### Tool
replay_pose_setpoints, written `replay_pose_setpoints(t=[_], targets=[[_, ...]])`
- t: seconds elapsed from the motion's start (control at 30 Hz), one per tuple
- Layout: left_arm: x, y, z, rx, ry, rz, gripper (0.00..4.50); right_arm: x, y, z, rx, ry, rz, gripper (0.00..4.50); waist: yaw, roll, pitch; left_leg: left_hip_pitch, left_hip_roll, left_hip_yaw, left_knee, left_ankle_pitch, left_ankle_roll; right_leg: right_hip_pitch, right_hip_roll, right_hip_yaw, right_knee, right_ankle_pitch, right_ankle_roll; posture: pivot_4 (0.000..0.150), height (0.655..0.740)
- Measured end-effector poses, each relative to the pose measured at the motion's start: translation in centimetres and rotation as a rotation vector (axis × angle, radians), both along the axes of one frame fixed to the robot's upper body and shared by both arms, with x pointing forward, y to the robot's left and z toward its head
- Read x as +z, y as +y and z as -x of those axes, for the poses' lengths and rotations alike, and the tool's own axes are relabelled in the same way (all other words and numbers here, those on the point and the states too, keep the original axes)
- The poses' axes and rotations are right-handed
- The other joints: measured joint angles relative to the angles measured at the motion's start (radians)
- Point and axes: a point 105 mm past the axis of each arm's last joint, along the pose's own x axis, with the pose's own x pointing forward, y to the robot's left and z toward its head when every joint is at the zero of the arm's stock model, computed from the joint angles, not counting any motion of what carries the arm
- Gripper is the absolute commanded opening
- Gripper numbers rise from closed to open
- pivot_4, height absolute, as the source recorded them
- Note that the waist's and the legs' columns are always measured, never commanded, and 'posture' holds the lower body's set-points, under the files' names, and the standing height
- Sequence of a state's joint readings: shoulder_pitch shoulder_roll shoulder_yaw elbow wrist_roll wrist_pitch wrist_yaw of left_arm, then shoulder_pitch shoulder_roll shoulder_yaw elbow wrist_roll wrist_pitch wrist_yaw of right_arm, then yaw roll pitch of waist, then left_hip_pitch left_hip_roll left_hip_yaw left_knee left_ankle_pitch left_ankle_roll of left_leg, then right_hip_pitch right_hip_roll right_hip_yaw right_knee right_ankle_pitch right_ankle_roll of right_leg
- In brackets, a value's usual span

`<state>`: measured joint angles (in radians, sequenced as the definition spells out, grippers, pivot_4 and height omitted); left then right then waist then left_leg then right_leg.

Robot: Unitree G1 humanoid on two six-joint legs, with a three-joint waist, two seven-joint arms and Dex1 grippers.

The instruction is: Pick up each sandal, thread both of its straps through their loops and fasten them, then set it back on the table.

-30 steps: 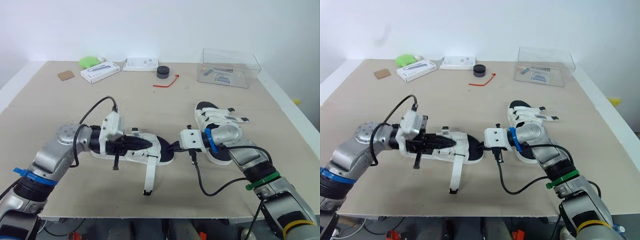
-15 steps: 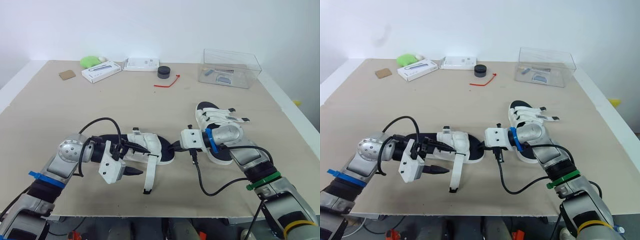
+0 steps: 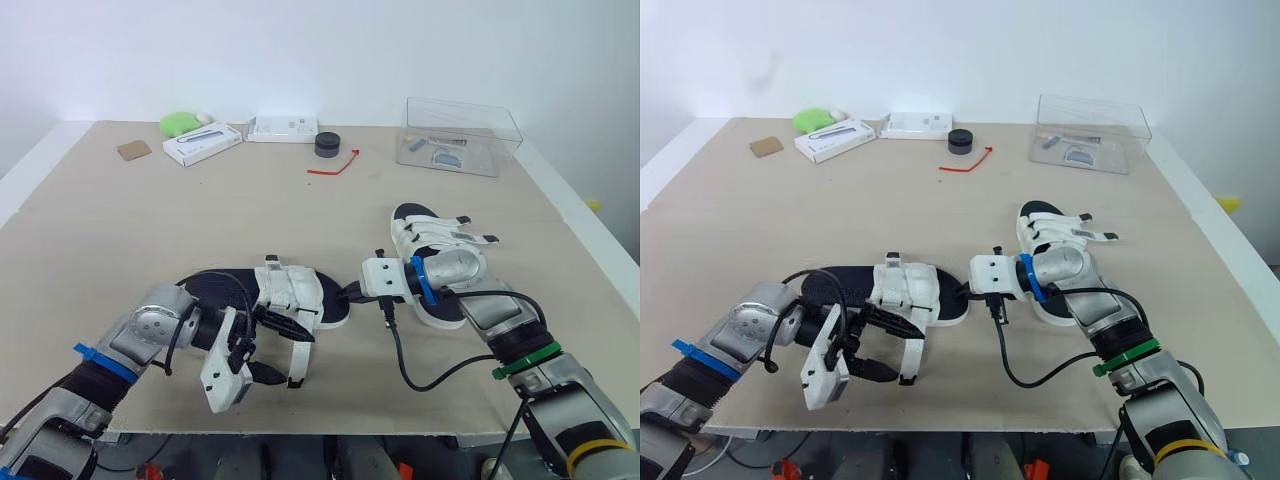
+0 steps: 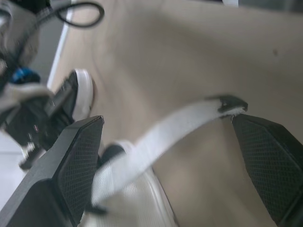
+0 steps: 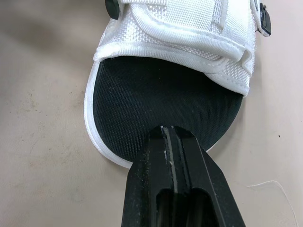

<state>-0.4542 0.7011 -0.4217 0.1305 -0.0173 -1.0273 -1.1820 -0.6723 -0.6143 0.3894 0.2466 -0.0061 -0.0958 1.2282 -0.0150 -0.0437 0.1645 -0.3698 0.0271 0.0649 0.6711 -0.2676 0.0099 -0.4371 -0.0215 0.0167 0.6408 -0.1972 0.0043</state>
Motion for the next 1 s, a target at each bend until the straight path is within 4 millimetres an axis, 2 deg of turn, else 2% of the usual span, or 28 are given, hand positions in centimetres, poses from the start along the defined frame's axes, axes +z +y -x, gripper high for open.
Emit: replay_pose_setpoints(t=[0.03, 0.1, 0.3, 0.37, 0.4, 0.5, 0.67, 0.8, 0.9, 0.97, 1.0], targets=[[0.0, -0.2, 0.1, -0.001, 0.006, 0.002, 4.43, 0.0, 0.0, 0.0, 0.000, -0.001, 0.000, 0.00, 0.000, 0.000, 0.000, 0.000, 0.000, 0.000, 0.000, 0.000, 0.000, 0.000, 0.000, 0.000, 0.000, 0.000, 0.000, 0.150, 0.7400], [-0.1, -0.4, 0.1, 0.000, 0.014, -0.002, 3.92, 0.0, 0.0, 0.0, 0.001, -0.002, -0.001, 0.00, 0.000, 0.000, 0.000, 0.000, 0.000, 0.000, 0.000, 0.000, 0.000, 0.000, 0.001, 0.000, 0.000, 0.000, 0.000, 0.150, 0.7400], [-0.5, -1.2, 0.3, -0.016, 0.034, -0.021, 1.31, 0.0, 0.0, 0.0, 0.000, -0.002, -0.001, 0.00, 0.000, 0.000, 0.000, 0.000, 0.000, 0.000, 0.000, 0.000, 0.000, 0.000, 0.001, 0.000, 0.000, 0.000, 0.001, 0.150, 0.7400], [-0.4, -1.3, 0.1, -0.013, 0.029, -0.030, 0.27, 0.0, 0.0, 0.0, -0.001, -0.003, -0.002, 0.00, 0.000, 0.000, 0.000, 0.000, 0.000, 0.000, 0.000, 0.000, 0.000, 0.000, 0.001, 0.000, 0.000, 0.000, 0.001, 0.150, 0.7400], [-0.4, -1.3, 0.0, -0.008, 0.035, -0.032, 0.04, 0.0, 0.0, 0.0, -0.001, -0.003, -0.002, 0.00, 0.000, 0.000, 0.000, 0.000, 0.000, 0.000, 0.000, 0.000, 0.000, 0.000, 0.001, 0.000, 0.000, 0.000, 0.001, 0.150, 0.7400], [-0.2, -1.4, -0.4, 0.036, 0.094, -0.024, 0.04, 0.0, 0.0, 0.0, -0.002, -0.004, -0.002, 0.00, 0.000, 0.000, 0.000, 0.000, 0.000, 0.000, 0.000, 0.000, 0.000, 0.000, 0.002, 0.000, 0.000, 0.000, 0.001, 0.150, 0.7400], [1.3, -1.8, -0.8, 0.098, 0.284, 0.031, 0.04, -0.1, 0.0, 0.0, -0.003, -0.005, -0.004, 0.00, 0.000, 0.000, 0.000, 0.000, 0.000, 0.000, 0.000, 0.000, 0.000, 0.000, 0.005, 0.000, 0.000, 0.000, 0.001, 0.150, 0.7400], [3.3, -1.6, -2.4, 0.235, 0.606, 0.109, 0.04, -0.1, 0.0, 0.0, -0.004, -0.006, -0.004, 0.00, 0.000, 0.000, 0.000, 0.000, 0.000, -0.002, 0.001, 0.000, 0.000, 0.000, 0.006, 0.000, 0.000, 0.000, 0.001, 0.150, 0.7400], [6.1, -1.7, -4.3, 0.322, 0.848, 0.218, 0.04, -0.1, 0.0, 0.1, -0.002, -0.006, -0.004, 0.00, -0.001, -0.001, 0.000, -0.001, 0.000, -0.003, 0.001, 0.000, 0.001, 0.000, 0.007, 0.000, 0.000, 0.000, 0.002, 0.150, 0.7400], [7.2, -1.7, -5.1, 0.346, 0.923, 0.267, 0.04, 0.0, 0.0, 0.0, -0.002, -0.007, -0.004, 0.00, -0.001, -0.001, 0.000, -0.001, 0.000, -0.003, 0.001, 0.000, 0.001, 0.000, 0.007, 0.000, 0.000, 0.000, 0.002, 0.150, 0.7400], [8.1, -1.7, -6.7, 0.403, 1.087, 0.341, 0.04, 0.0, 0.0, 0.0, -0.002, -0.007, -0.003, 0.00, -0.002, -0.001, 0.000, -0.001, -0.001, -0.004, 0.001, 0.000, 0.001, 0.001, 0.007, 0.000, 0.000, 0.000, 0.003, 0.150, 0.7400]])
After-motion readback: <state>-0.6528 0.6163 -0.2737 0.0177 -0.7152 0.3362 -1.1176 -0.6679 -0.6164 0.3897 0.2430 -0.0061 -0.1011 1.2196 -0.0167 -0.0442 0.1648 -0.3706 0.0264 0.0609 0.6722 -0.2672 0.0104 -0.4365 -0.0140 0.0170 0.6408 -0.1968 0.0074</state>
